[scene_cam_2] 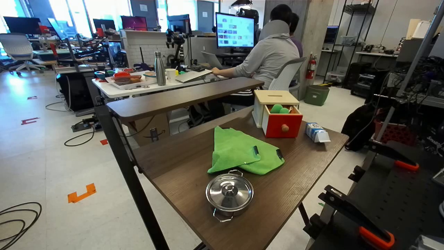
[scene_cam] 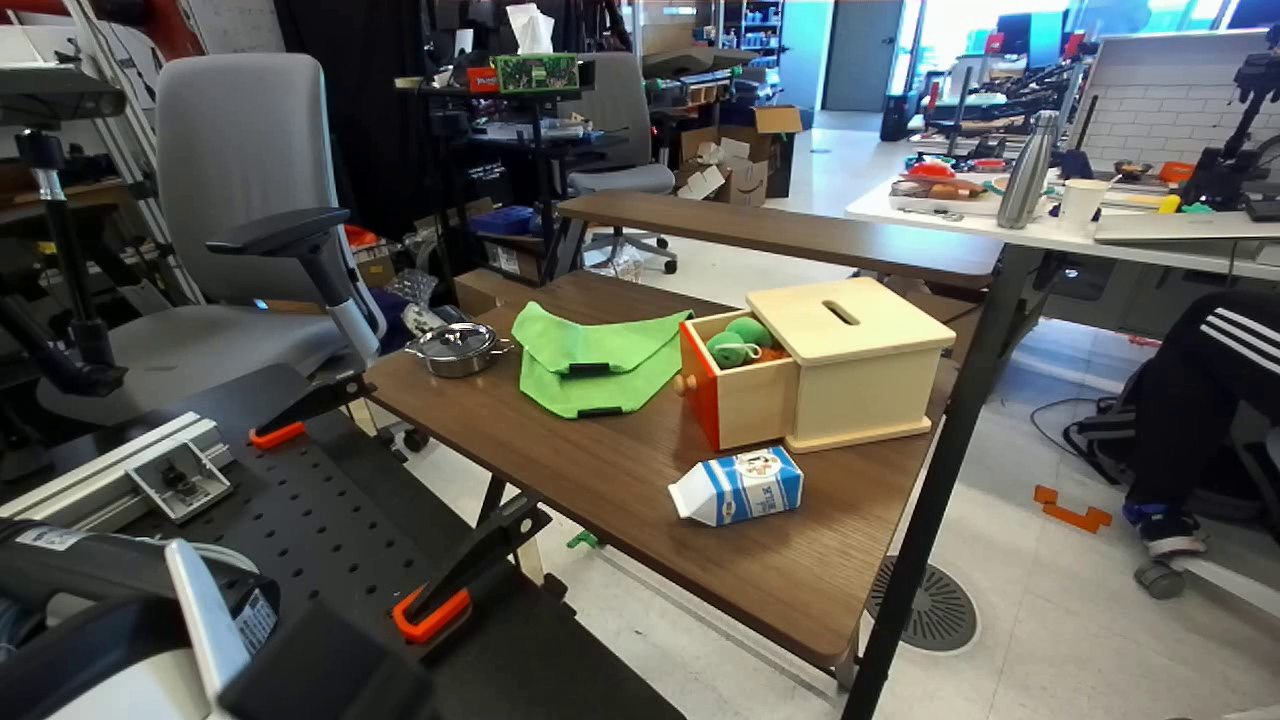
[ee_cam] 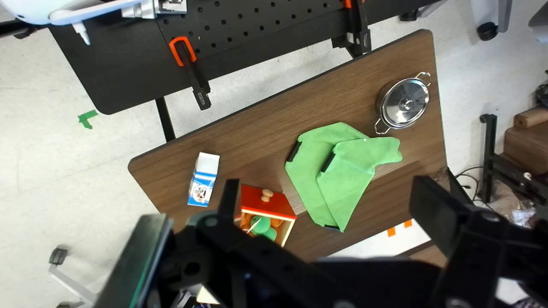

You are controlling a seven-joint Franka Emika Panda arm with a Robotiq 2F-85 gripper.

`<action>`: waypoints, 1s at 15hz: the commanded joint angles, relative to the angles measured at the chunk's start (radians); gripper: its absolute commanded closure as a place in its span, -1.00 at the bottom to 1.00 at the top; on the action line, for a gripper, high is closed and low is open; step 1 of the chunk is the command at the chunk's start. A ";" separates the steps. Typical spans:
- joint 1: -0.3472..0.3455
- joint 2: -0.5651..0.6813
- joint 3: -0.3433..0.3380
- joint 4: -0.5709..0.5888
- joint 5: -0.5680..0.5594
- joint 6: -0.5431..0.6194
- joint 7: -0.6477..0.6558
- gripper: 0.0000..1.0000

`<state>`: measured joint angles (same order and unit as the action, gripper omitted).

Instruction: Close the drawer

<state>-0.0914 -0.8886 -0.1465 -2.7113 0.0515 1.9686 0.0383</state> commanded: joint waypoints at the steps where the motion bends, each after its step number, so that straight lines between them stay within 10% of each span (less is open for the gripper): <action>1: -0.033 -0.002 0.051 -0.030 0.004 0.066 0.055 -1.00; 15: -0.048 0.387 0.272 -0.079 -0.018 0.537 0.403 -1.00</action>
<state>-0.1115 -0.6378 0.0822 -2.7928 0.0492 2.3975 0.3822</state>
